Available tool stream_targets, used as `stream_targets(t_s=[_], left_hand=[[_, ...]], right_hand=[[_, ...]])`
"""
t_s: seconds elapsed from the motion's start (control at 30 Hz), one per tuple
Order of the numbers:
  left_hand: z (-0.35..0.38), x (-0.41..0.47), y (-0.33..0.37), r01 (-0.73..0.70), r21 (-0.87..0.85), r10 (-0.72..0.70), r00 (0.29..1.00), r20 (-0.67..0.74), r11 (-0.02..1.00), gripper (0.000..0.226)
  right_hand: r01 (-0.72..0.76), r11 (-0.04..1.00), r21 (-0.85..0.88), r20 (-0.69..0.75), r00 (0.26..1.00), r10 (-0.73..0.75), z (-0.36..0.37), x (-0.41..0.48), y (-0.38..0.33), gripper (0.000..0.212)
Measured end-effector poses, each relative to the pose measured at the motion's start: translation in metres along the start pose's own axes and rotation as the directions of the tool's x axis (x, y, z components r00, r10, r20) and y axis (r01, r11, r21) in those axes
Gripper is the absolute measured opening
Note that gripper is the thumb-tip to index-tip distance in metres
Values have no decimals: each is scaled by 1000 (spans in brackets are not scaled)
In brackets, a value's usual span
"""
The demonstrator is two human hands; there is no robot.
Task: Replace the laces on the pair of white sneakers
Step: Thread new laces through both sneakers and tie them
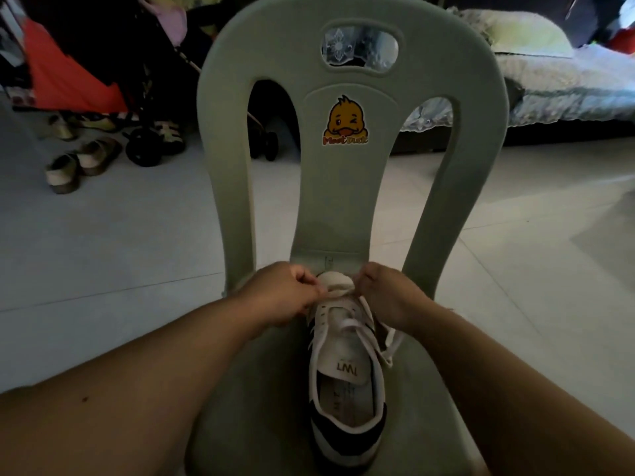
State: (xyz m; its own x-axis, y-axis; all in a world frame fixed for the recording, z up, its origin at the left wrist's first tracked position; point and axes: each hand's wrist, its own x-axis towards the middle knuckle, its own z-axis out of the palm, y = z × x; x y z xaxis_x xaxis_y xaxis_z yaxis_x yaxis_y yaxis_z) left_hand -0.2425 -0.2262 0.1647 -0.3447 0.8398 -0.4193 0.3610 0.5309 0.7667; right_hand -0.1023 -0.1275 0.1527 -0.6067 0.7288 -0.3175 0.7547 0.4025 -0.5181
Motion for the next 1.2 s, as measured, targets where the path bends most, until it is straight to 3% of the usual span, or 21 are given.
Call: stream_targets(t_s=[0.1,0.2,0.27,0.43,0.57,0.73,0.87,1.0,1.13,1.2], left_hand=[[14,-1,-7,-4,163,-6,998,65,987,18],[21,-2,-7,-22,133,16,999,44,991,25],[25,-1,-7,-6,149,0,999,41,989,29],[27,-2,-5,6,250,-11,1000,18,968,28],[25,-2,-5,20,272,-9,999,-45,962,17],[10,-3,-13,1,348,26,997,-71,938,23],[-9,-8,-18,-65,416,97,994,-58,907,29],[-13,-14,-22,-112,443,144,989,-39,889,25],[-9,-15,-22,-150,465,186,982,-32,872,21],[-8,-15,-19,-157,480,194,981,-27,863,22]], right_hand=[[41,997,-67,-48,998,-44,14,7,-1,20],[79,990,-116,-156,983,-97,21,15,1,26],[91,989,-116,-141,984,-107,25,20,4,24],[55,997,48,-196,980,-44,30,31,4,32],[-38,997,62,-120,992,45,27,43,2,33],[-80,980,181,-198,973,116,9,34,4,29],[-53,998,37,-128,990,57,-25,11,0,46],[-3,999,36,-126,992,8,-61,-19,-2,33],[93,988,123,125,986,-109,-46,-47,-8,20],[99,991,86,176,978,-113,-16,-48,-11,21]])
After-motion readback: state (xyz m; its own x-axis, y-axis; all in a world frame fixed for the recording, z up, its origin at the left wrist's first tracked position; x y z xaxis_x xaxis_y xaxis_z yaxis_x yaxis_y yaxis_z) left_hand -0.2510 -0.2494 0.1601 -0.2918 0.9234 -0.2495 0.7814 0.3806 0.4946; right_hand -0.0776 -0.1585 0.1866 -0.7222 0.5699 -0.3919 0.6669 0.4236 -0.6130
